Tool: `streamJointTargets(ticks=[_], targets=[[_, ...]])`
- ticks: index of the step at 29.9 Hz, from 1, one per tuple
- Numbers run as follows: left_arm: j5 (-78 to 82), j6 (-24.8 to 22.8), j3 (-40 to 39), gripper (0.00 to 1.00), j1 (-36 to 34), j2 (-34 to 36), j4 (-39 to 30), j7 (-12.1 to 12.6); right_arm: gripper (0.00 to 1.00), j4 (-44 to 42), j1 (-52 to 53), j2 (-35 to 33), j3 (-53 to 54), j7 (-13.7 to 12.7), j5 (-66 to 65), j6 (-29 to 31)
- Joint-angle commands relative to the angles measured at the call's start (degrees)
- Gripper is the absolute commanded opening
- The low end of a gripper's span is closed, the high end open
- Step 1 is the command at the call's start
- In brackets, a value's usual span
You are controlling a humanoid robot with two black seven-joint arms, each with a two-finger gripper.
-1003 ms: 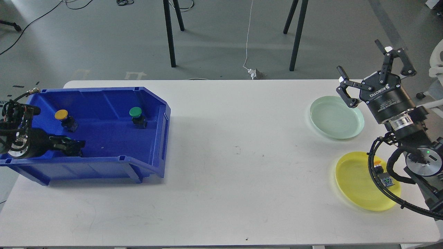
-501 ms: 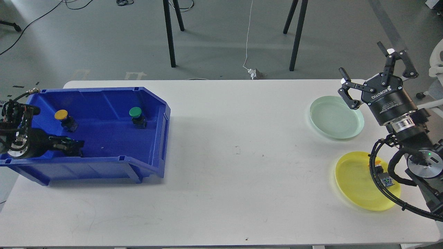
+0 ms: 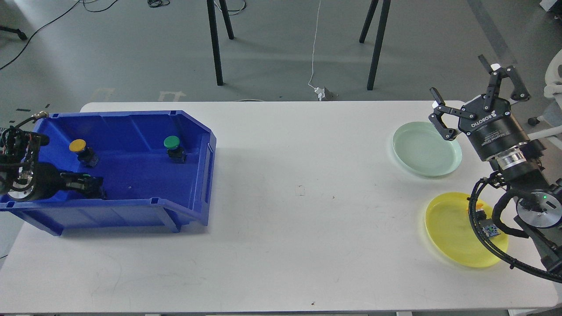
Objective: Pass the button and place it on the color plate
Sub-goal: 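Grasp the green-topped button near the bin edge with the left gripper, then lift the green button and extend it toward the right gripper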
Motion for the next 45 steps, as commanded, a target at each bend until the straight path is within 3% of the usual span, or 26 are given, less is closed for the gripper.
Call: streamJointTargets(ticks=[1,13,21,28,33,39,42,45], targets=[[0.2,0.0,0.0,0.32,0.0,0.0,0.0,0.0,0.98,0.0,-0.3,0.0,0.2,0.0,0.0,0.0],[-0.1,0.0,-0.6,0.28,-1.3,0.1,-0.2,0.0,0.98,0.0,-0.4,0.0,0.2,0.0,0.0,0.0],[-0.4,-1.7,-1.0,0.28,-5.7,1.3,-2.1,0.0,0.98,0.0,-0.8,0.0,0.2,0.0,0.0,0.0],[-1.1,-5.4,-3.4,0.29,-9.5,6.5,-11.6,0.0,0.98,-0.3,-0.8,0.0,0.2,0.0,-0.1,0.0],[-7.0,-8.9,-9.5,0.29,-9.5,11.7,-22.5,0.0,0.98,-0.4,-0.8,0.0,0.2,0.0,-0.1,0.0],[-20.0,-9.8,-20.1,0.29,-9.4,16.7,-35.7,0.0,0.98,-0.5,-0.9,-0.1,0.7,0.0,-0.3,0.0],[-29.8,-9.7,-23.4,0.29,-9.2,15.2,-38.3,0.0,0.98,-0.2,-1.1,-1.6,1.2,0.0,-0.3,0.0],[-39.5,-8.3,-24.0,0.29,-9.2,8.0,-38.7,0.0,0.98,-0.1,-1.4,-3.2,1.2,0.0,-0.3,0.0]])
